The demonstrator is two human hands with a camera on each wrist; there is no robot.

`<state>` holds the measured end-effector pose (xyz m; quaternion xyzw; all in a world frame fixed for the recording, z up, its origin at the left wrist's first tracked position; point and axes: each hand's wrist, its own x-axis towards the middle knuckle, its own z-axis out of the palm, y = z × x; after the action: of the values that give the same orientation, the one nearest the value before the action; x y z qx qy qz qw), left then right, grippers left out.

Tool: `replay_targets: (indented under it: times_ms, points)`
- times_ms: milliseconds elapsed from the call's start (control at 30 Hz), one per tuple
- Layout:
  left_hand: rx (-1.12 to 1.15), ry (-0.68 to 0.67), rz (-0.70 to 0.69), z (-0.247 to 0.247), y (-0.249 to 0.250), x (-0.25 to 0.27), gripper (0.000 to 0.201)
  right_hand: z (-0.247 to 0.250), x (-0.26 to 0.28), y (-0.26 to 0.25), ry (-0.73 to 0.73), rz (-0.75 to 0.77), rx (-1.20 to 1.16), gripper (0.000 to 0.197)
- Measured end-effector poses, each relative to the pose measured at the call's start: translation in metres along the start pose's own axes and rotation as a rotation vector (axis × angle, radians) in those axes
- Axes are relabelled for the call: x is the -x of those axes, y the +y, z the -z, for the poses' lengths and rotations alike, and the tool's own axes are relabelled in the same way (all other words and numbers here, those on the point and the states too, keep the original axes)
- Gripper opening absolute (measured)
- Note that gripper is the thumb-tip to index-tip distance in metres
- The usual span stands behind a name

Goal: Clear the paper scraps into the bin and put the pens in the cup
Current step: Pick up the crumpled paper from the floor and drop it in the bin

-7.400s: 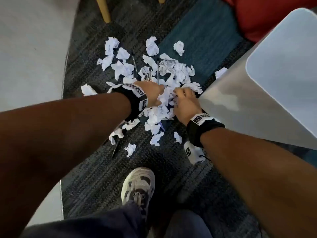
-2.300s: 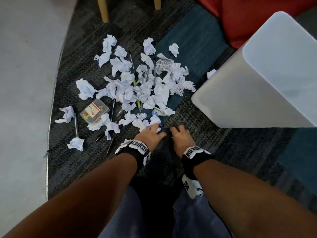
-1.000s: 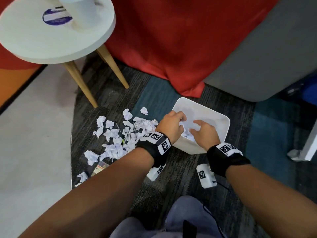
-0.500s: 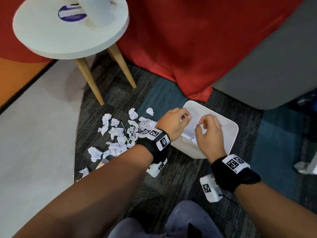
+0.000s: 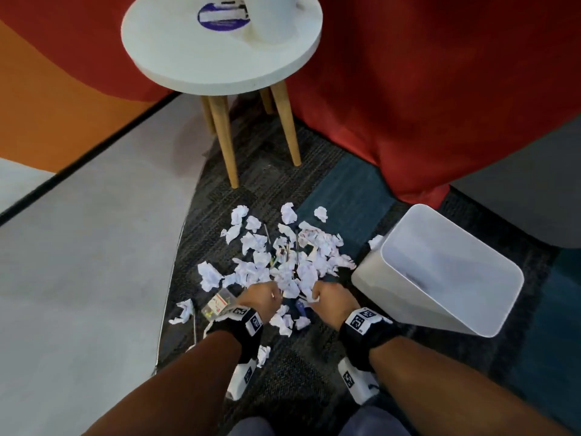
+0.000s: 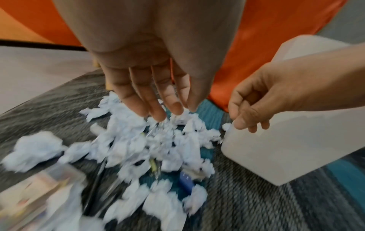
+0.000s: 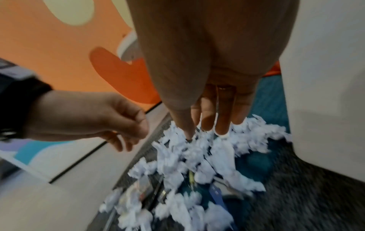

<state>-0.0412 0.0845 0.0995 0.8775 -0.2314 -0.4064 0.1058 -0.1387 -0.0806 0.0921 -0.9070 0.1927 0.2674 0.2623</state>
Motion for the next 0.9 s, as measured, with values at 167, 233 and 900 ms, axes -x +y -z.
replay_targets:
  times_ms: [167,233,900]
  points:
    - [-0.035,-0.100,0.052,-0.051,-0.047,-0.004,0.009,-0.049,-0.017,0.014,-0.171,-0.040,0.061,0.023]
    - [-0.039,-0.146,0.050,-0.070,-0.058,-0.009,0.008,-0.067,-0.021,0.015,-0.200,-0.029,0.011,0.031]
    - [-0.209,-0.298,0.102,-0.158,-0.086,-0.026,0.047,-0.133,-0.034,0.027,-0.258,-0.107,-0.024,0.040]
